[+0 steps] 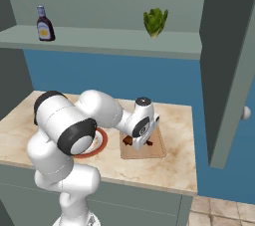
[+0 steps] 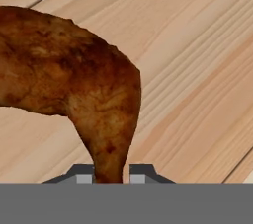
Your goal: Pick the chicken drumstick from the plate and place it on the cutting board. Then pick the condiment bottle from the cabinet and place it next to the cutting board.
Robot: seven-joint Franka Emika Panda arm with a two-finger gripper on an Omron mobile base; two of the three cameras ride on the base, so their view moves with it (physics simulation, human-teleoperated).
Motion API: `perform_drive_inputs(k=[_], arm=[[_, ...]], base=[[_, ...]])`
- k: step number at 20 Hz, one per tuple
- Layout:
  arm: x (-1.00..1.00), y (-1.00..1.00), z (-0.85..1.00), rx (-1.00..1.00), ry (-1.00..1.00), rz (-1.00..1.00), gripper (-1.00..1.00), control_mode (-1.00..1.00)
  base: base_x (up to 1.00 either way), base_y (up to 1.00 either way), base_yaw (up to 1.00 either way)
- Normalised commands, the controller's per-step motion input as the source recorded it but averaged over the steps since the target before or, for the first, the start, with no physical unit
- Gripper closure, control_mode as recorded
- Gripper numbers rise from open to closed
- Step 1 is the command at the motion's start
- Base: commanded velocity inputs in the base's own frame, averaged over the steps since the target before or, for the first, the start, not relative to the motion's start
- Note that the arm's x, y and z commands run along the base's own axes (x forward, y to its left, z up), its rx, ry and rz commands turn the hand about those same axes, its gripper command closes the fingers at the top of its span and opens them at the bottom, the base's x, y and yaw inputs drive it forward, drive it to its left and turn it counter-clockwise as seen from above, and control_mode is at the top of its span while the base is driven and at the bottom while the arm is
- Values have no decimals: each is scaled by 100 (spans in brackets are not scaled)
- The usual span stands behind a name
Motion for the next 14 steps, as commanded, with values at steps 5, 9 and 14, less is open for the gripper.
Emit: perform_drive_inputs(k=[5,9,14], arm=[[6,-3,-24,-2,-2,0,100,-100],[1,-2,-23,-2,-1,0,100,-100],[0,0,-22,0,-1,0,-100,-100]], base=[[0,0,0],[0,0,0],[0,0,0]])
